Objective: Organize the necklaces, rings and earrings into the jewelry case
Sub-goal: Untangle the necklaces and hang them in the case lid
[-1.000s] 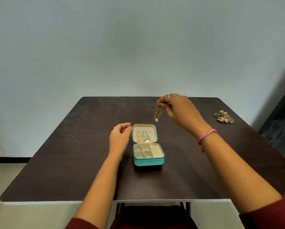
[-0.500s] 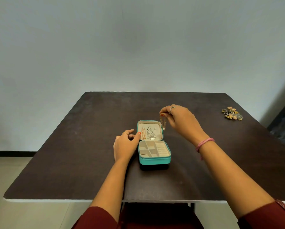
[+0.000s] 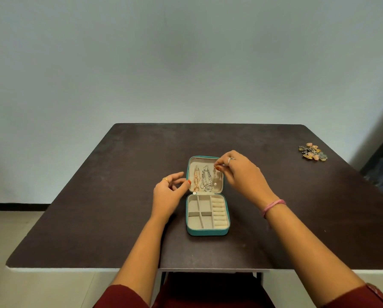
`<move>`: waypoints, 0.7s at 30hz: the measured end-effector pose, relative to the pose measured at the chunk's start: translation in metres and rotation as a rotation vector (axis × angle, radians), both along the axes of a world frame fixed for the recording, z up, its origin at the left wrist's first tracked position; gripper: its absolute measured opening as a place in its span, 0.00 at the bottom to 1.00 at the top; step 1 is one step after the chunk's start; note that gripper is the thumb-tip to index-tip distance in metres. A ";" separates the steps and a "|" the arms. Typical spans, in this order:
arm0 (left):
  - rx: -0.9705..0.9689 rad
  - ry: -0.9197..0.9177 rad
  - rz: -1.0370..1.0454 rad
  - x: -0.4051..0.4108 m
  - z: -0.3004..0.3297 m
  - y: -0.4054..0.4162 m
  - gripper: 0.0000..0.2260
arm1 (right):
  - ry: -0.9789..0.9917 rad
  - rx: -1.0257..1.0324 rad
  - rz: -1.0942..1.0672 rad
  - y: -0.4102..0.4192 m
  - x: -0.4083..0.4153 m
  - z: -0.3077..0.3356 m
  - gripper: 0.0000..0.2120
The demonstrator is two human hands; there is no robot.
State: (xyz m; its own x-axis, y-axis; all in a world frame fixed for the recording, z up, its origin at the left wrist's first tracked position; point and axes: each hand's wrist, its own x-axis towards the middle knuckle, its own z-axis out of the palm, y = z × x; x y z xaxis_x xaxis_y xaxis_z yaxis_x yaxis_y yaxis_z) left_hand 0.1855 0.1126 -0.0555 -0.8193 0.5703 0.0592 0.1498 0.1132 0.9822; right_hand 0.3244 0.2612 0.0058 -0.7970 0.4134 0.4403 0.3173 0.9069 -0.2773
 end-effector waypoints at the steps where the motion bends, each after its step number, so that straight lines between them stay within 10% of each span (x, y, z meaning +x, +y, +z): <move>1: 0.022 -0.004 -0.006 0.001 0.001 -0.001 0.16 | -0.001 0.017 -0.004 0.000 0.000 -0.002 0.09; 21: 0.093 -0.012 -0.099 -0.003 0.002 -0.010 0.14 | 0.055 -0.018 -0.013 0.012 -0.015 -0.019 0.11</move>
